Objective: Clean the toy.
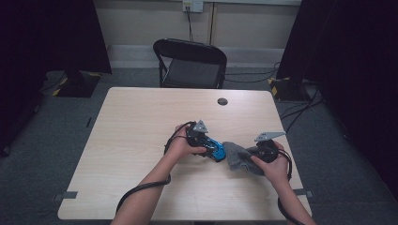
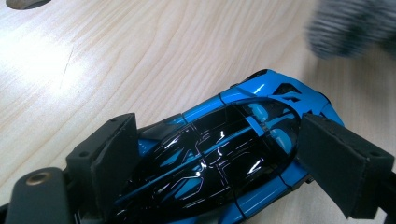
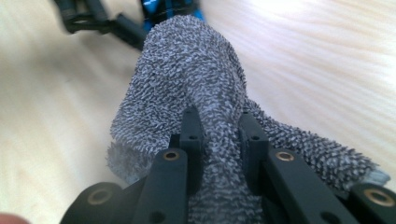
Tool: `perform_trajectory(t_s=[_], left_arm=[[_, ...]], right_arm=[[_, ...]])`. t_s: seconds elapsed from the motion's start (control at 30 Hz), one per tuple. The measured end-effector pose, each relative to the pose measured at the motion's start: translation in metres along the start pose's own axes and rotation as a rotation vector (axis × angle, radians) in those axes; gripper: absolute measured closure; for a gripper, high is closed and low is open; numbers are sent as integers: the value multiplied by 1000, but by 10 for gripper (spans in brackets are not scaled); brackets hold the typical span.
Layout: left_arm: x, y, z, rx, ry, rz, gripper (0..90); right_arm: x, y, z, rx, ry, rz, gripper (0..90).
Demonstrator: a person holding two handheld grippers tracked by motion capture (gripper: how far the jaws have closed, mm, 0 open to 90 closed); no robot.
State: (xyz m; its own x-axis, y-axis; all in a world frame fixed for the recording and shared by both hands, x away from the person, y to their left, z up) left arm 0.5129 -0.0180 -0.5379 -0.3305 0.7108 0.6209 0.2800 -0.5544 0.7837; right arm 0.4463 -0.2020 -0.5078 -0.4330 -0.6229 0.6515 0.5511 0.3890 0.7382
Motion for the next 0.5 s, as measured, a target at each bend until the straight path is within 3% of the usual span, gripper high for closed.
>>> perform_trajectory(t_s=[0.27,0.5], left_arm=[[0,0,0,0,0,5,130],[0,0,0,1,1,4,130]], right_arm=[[4,-13,35,61,80,15,760],[-9,-30,57,91,136,52,759]])
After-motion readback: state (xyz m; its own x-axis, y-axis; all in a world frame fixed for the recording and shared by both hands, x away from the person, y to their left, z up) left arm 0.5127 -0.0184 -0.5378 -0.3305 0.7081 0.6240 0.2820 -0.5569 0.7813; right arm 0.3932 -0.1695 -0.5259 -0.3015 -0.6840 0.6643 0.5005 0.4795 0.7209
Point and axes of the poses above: each handheld gripper's, and its own axes: x roughly backward along the jaws, y roughly out of its top, z roughly to its left, the point moved 8 cm from there along -x, roughly forward along the jaws, and after that the axes turned 3 degrees about -z, right-handed, at the moved point
